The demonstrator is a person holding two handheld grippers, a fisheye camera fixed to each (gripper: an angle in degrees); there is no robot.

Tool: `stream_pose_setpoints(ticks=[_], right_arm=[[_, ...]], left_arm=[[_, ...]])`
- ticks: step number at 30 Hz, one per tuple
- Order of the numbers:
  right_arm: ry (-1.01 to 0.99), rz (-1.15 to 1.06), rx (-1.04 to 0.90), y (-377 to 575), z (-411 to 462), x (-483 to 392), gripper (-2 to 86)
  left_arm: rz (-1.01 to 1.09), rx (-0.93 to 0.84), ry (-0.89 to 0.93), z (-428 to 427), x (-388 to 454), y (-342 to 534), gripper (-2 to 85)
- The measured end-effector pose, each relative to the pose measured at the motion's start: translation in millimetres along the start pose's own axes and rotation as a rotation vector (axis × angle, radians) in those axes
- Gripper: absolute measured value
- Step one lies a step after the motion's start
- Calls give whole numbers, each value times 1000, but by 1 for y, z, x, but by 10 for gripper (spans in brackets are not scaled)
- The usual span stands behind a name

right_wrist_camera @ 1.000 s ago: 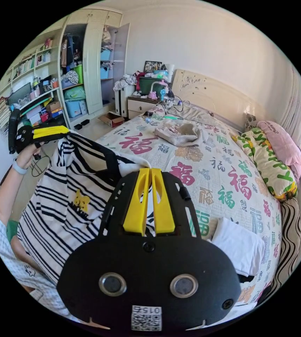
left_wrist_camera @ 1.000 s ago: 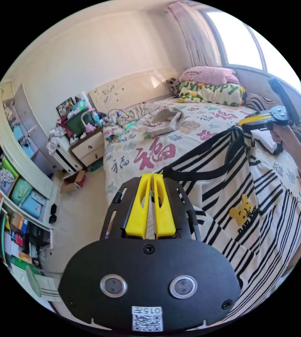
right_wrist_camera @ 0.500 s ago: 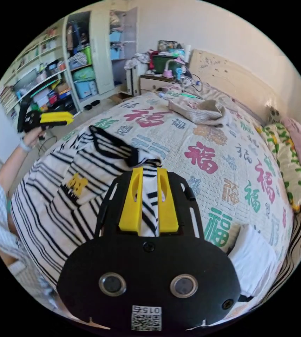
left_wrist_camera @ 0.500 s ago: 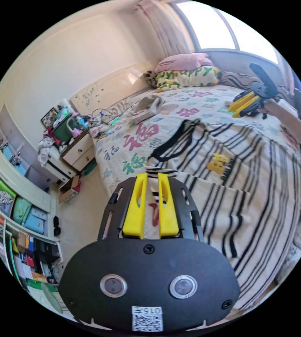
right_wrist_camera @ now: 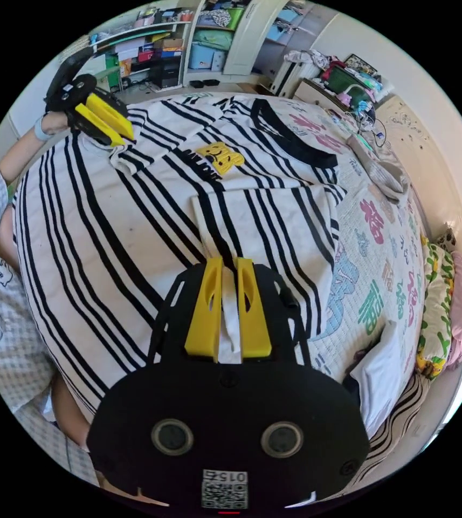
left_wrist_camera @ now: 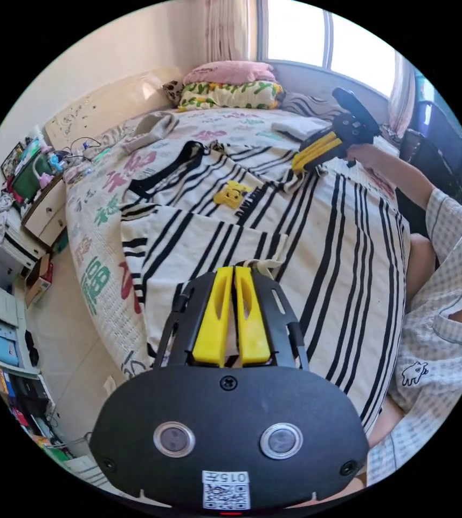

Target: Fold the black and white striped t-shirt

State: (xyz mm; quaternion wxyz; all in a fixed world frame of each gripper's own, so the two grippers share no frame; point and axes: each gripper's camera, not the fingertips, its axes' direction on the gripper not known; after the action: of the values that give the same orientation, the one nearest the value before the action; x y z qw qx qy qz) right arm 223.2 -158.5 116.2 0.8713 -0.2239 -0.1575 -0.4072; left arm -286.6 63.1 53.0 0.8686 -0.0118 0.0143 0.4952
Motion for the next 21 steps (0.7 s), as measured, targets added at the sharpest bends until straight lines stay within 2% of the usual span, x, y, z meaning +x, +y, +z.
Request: stream_pose_setpoints(ticks=[3, 5, 7, 9, 10, 12, 15, 21], right_arm=[[-19, 253, 136, 14, -22, 72, 4], [49, 441, 186, 33, -24, 121, 1], [127, 719, 82, 70, -4, 181, 1], [84, 948, 25, 111, 6, 213, -1], [-42, 974, 163, 137, 0, 217, 1], [-170, 971, 343, 170, -13, 214, 11], [-190, 864, 352, 191, -37, 197, 38], [-271, 566, 346, 192, -77, 122, 63]], left_arm=[[-202, 200, -55, -46, -65, 19, 3], [-379, 317, -99, -70, -113, 47, 0], [-655, 385, -183, -81, -176, 100, -2], [-903, 348, -188, -71, -216, 152, 1], [-1029, 343, -140, -64, -232, 187, 8], [-1091, 441, -52, -65, -235, 229, 25], [-1044, 518, -13, -82, -223, 253, 49], [-805, 405, 18, -89, -201, 188, 93]])
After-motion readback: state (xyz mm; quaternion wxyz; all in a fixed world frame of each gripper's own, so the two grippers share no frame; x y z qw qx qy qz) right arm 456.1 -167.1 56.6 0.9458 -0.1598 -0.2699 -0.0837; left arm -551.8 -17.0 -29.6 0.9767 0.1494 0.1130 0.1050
